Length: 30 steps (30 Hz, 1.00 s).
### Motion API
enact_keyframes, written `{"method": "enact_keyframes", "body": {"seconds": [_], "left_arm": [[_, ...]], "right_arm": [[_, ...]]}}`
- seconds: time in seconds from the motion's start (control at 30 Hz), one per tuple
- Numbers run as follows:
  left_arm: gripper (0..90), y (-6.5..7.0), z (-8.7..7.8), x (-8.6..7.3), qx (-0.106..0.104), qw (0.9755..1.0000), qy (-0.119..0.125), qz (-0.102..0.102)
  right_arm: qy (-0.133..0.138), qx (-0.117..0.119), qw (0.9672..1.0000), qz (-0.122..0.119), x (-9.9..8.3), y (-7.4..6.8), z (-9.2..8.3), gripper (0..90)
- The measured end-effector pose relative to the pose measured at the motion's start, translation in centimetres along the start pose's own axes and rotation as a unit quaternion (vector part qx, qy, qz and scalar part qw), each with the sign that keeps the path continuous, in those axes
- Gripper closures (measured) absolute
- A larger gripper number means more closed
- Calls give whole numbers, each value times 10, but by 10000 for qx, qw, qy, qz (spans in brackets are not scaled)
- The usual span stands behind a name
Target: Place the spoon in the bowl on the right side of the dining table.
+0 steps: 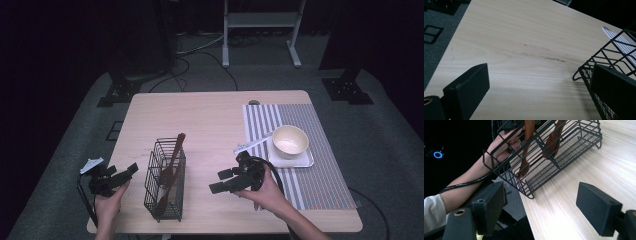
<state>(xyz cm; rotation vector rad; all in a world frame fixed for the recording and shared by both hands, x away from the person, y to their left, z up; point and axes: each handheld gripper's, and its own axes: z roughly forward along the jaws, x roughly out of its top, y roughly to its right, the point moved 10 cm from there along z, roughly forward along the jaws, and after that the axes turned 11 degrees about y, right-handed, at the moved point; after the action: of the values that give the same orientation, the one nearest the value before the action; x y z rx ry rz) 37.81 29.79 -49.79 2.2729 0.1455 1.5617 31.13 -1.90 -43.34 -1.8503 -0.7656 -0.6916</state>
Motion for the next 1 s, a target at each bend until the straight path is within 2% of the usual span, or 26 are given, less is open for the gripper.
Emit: {"method": "enact_keyframes", "body": {"seconds": [0.3,0.63,1.0], "left_arm": [[17,1,1,-1,-14,10000,-16,25],[17,0,1,0,-17,10000,-15,2],[17,-1,0,1,19,10000,43,8]], "right_arm": [[113,102,9999,62,16,-5,8,217],[-57,153,9998,83,26,-9,20,221],[-83,243,9995,169,38,-13,35,230]]}}
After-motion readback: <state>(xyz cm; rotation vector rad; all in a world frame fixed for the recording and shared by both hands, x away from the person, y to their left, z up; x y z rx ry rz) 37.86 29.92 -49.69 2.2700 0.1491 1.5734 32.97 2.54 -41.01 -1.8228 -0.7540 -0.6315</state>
